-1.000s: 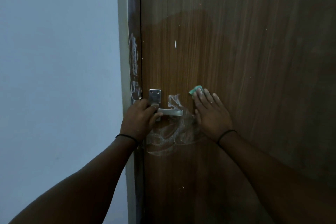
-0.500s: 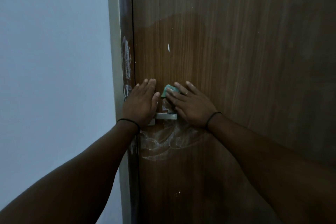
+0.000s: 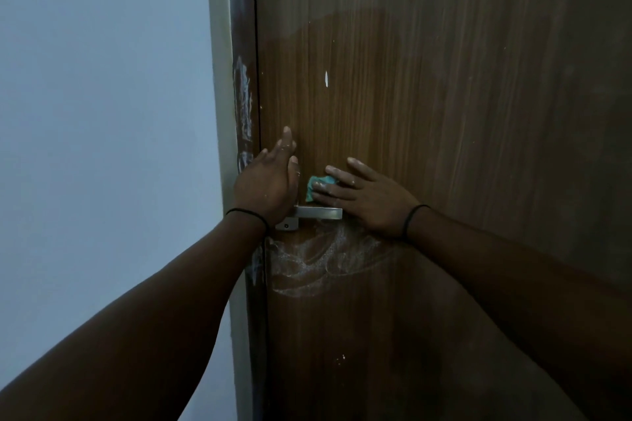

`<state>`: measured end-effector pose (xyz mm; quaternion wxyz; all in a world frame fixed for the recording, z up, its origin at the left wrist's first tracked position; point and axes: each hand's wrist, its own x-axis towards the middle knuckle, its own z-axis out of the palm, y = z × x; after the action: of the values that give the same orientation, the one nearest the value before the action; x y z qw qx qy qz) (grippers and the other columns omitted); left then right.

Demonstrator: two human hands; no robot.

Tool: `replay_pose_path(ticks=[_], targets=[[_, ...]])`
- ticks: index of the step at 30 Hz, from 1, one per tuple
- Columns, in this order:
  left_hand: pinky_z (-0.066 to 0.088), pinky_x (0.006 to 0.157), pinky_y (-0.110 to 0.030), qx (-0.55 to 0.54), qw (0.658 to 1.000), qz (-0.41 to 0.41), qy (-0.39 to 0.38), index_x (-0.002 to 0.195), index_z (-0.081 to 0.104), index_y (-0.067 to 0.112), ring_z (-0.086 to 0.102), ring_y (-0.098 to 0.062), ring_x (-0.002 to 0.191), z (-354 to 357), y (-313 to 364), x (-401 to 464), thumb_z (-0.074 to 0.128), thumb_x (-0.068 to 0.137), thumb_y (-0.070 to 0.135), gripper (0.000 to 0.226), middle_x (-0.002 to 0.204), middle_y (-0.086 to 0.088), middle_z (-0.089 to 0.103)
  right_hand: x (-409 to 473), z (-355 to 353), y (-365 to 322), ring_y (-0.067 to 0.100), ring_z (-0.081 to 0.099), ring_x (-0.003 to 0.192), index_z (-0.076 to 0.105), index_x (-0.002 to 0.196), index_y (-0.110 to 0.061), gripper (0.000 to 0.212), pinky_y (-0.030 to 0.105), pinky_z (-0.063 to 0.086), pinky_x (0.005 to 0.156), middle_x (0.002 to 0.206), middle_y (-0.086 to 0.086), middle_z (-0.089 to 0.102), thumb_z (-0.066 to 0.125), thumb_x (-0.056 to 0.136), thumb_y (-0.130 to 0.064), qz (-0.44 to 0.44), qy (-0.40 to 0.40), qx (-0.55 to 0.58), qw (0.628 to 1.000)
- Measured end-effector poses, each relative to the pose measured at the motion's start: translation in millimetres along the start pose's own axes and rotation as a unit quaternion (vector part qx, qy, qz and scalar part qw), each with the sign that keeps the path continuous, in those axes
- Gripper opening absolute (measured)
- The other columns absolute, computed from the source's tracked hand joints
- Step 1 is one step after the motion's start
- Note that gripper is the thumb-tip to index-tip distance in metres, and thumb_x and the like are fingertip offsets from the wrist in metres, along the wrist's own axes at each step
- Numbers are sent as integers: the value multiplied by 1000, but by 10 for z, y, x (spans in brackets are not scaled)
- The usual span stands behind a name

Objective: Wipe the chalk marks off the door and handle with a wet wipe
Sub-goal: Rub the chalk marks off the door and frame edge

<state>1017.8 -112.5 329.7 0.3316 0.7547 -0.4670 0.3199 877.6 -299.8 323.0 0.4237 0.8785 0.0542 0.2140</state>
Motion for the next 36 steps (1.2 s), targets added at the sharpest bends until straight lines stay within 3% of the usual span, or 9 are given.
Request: replay_pose_path(ticks=[3, 8, 15, 19, 22, 24, 26, 33, 36], targets=[[34, 110, -42, -1, 1000, 12, -6, 154, 13, 20, 38, -31, 138, -16, -20, -5, 25, 104, 32, 53, 149, 1, 45, -336, 95, 36, 28, 9, 150, 16, 152, -28, 65, 54, 7, 120, 160, -2, 20, 49, 96, -33, -20, -13, 2, 1000], [32, 112, -42, -6, 1000, -6, 2, 154, 12, 21, 37, -30, 139, 27, 3, -23, 25, 104, 34, 54, 152, -2, 41, -229, -24, 152, 29, 13, 149, 18, 154, -23, 62, 56, 6, 119, 160, 2, 23, 36, 98, -42, 49, 17, -25, 998], [33, 110, -40, -5, 1000, -1, 6, 154, 13, 20, 37, -29, 139, 12, -7, -13, 26, 104, 32, 53, 150, 1, 43, -326, 65, 1, 26, 7, 150, 16, 152, -28, 58, 54, 3, 121, 161, -2, 13, 39, 100, -38, 0, -28, -2, 1000], [31, 114, -44, 2, 1000, -11, 5, 154, 14, 22, 34, -29, 141, 82, 2, -34, 25, 104, 34, 53, 154, -3, 36, -465, 46, 171, 29, 14, 149, 21, 154, -24, 56, 55, 8, 119, 160, 1, 22, 23, 101, -44, 69, -9, -5, 998], [29, 115, -46, 6, 1000, -17, -5, 155, 13, 20, 31, -28, 143, 126, 22, -61, 25, 103, 35, 55, 157, -6, 29, -202, 30, -172, 29, 17, 148, 27, 152, -20, 55, 54, 9, 120, 159, 4, 27, 23, 100, -40, 97, 18, 23, 995], [27, 117, -44, 22, 1000, -10, -6, 155, 13, 19, 29, -26, 144, 132, 14, -60, 23, 103, 35, 55, 158, -7, 27, -199, 126, -442, 29, 19, 148, 34, 148, -21, 53, 53, 8, 120, 156, 5, 33, 23, 99, -39, 64, -6, 31, 997], [25, 118, -42, 39, 999, -1, -10, 155, 13, 17, 28, -25, 144, 123, -11, -45, 22, 103, 34, 55, 159, -6, 26, -429, 220, -514, 28, 13, 149, 27, 152, -22, 55, 53, 4, 120, 158, 4, 29, 22, 100, -39, 48, -51, 29, 997], [20, 118, -39, 38, 999, -20, 14, 155, 9, 18, 28, -29, 143, 199, 59, -87, 25, 104, 33, 56, 158, -13, 26, -479, 138, -305, 28, 14, 149, 20, 154, -18, 56, 56, 8, 119, 160, 5, 25, 26, 102, -39, 219, 21, 39, 975], [21, 116, -38, 39, 999, -16, 16, 155, 11, 17, 30, -29, 143, 191, 88, -103, 27, 104, 32, 55, 156, -14, 28, -421, 207, -625, 25, 7, 150, 16, 154, -20, 56, 55, 4, 120, 162, 3, 17, 27, 102, -40, 190, -8, 70, 979]])
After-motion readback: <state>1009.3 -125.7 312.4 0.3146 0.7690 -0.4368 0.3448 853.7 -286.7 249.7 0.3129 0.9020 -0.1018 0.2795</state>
